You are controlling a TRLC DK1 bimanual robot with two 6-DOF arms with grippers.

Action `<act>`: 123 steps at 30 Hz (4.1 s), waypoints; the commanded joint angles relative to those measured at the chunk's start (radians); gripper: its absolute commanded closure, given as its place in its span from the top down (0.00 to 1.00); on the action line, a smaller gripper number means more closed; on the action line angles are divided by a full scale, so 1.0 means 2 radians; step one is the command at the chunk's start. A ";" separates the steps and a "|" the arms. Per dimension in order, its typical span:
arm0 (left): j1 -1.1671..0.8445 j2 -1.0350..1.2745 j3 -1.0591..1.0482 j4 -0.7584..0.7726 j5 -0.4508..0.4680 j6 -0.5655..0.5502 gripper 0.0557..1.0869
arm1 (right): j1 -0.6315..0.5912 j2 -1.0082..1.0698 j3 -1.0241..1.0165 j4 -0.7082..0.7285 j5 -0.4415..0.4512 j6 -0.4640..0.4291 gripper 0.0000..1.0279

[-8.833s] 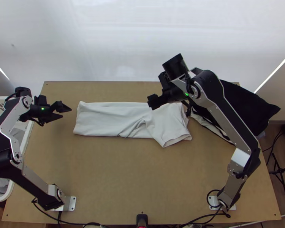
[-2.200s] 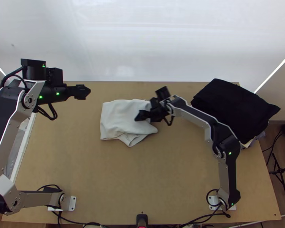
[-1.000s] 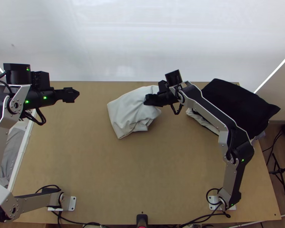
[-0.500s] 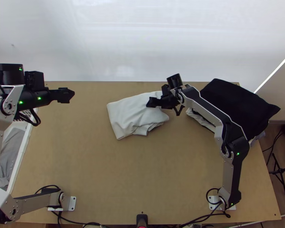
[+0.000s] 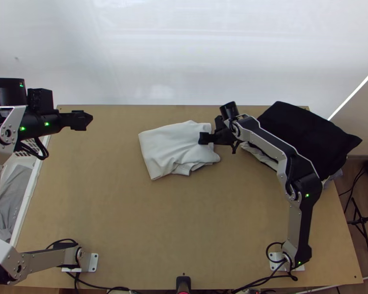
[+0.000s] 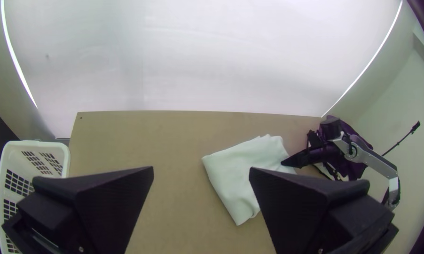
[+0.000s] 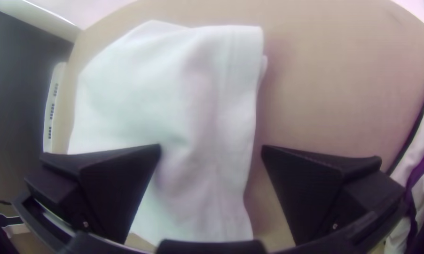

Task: Fold the t-shirt

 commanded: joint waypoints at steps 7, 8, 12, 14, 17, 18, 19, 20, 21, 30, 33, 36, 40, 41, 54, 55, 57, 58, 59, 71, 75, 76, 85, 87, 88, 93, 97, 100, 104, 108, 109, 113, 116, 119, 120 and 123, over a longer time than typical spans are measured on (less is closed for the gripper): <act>0.002 0.010 0.016 -0.002 0.000 0.001 0.96 | 0.045 0.042 0.013 0.010 0.003 0.012 0.96; 0.004 0.011 0.017 -0.002 0.000 0.001 0.96 | 0.052 0.048 0.020 0.010 0.002 0.014 0.96; 0.012 0.012 0.018 -0.007 0.000 0.003 0.96 | 0.090 0.065 0.052 0.010 0.002 0.022 0.95; 0.015 0.012 0.017 -0.008 0.000 0.004 0.96 | 0.104 0.068 0.065 0.010 0.003 0.031 0.95; 0.019 0.011 0.017 -0.011 0.000 0.004 0.96 | 0.110 0.068 0.079 0.010 0.004 0.053 0.82; 0.021 0.011 0.017 -0.014 0.000 0.005 0.96 | 0.108 0.065 0.080 0.009 0.004 0.057 0.73; 0.024 0.011 0.017 -0.015 0.001 0.006 0.96 | 0.106 0.062 0.080 0.009 0.004 0.057 0.54; 0.028 0.011 0.017 -0.015 0.001 0.007 0.96 | 0.101 0.058 0.080 0.009 0.004 0.061 0.34; 0.030 0.011 0.017 -0.015 0.001 0.008 0.96 | 0.093 0.056 0.079 0.010 0.003 0.064 0.03; 0.031 0.012 0.017 -0.015 0.002 0.008 0.96 | 0.054 -0.081 0.073 -0.007 0.003 0.072 0.03; 0.029 0.014 0.017 -0.013 0.003 0.007 0.96 | 0.052 -0.132 0.071 -0.007 0.003 0.074 0.03; 0.026 0.014 0.017 -0.008 0.003 0.004 0.96 | 0.049 -0.173 0.070 -0.006 0.004 0.071 0.03; 0.024 0.011 0.017 -0.008 0.004 0.001 0.96 | 0.034 -0.215 0.069 -0.008 0.009 0.075 0.03; 0.024 0.010 0.017 -0.008 0.003 0.000 0.96 | 0.030 -0.223 0.069 -0.009 0.015 0.077 0.03; 0.026 0.007 0.008 -0.008 0.004 0.005 0.96 | -0.088 -0.274 0.082 -0.018 0.078 0.103 0.03; 0.026 0.007 0.008 -0.008 0.006 0.005 0.96 | -0.098 -0.275 0.082 -0.018 0.078 0.103 0.03; 0.024 0.007 0.009 -0.007 0.007 0.005 0.96 | -0.120 -0.277 0.085 -0.019 0.078 0.103 0.03; 0.023 0.007 0.010 -0.007 0.008 0.005 0.96 | -0.127 -0.278 0.085 -0.020 0.078 0.102 0.03; 0.023 0.007 0.010 -0.007 0.010 0.005 0.96 | -0.136 -0.280 0.085 -0.022 0.078 0.102 0.02; 0.015 0.008 0.010 -0.001 0.017 0.000 0.96 | -0.198 -0.305 0.053 -0.036 0.057 0.038 0.03; 0.015 0.009 0.008 -0.001 0.017 0.000 0.96 | -0.212 -0.312 0.037 -0.029 0.050 0.015 0.03; 0.015 0.009 0.008 -0.001 0.017 0.000 0.96 | -0.214 -0.313 0.033 -0.026 0.048 0.009 0.03; 0.014 0.009 0.007 -0.002 0.017 0.000 0.96 | -0.242 -0.315 0.010 -0.018 0.038 0.003 0.03; 0.013 0.008 0.007 -0.002 0.017 0.000 0.96 | -0.248 -0.317 0.003 -0.017 0.038 0.002 0.03; 0.013 0.008 0.008 -0.002 0.017 0.000 0.96 | -0.251 -0.318 0.000 -0.017 0.038 0.002 0.03; 0.014 0.006 0.011 -0.002 0.017 0.000 0.96 | -0.266 -0.324 -0.020 -0.017 0.038 -0.002 0.03; 0.014 0.003 0.011 -0.002 0.017 -0.002 0.96 | -0.285 -0.332 -0.054 -0.017 0.038 -0.012 0.03; 0.015 0.001 0.011 -0.002 0.017 -0.001 0.96 | -0.299 -0.340 -0.080 -0.017 0.038 -0.021 0.03; 0.019 0.001 0.012 -0.002 0.017 0.001 0.96 | -0.320 -0.341 -0.108 -0.014 0.038 -0.031 0.03; 0.020 0.003 0.017 -0.002 0.017 0.003 0.96 | -0.338 -0.341 -0.137 0.006 0.038 -0.036 0.03; 0.019 0.004 0.018 -0.002 0.017 0.003 0.96 | -0.344 -0.341 -0.144 0.010 0.038 -0.036 0.03; 0.019 0.006 0.020 -0.002 0.017 0.003 0.96 | -0.365 -0.338 -0.164 0.022 0.038 -0.041 0.03; 0.019 0.006 0.020 -0.002 0.017 0.003 0.96 | -0.384 -0.338 -0.172 0.023 0.038 -0.046 0.06; 0.019 0.007 0.021 -0.002 0.017 0.005 0.96 | -0.400 -0.343 -0.177 0.023 0.043 -0.052 0.56; 0.019 0.007 0.021 -0.002 0.017 0.005 0.96 | -0.404 -0.345 -0.178 0.023 0.055 -0.054 0.73; 0.019 0.009 0.022 -0.002 0.017 0.005 0.96 | -0.407 -0.356 -0.181 0.023 0.094 -0.075 0.96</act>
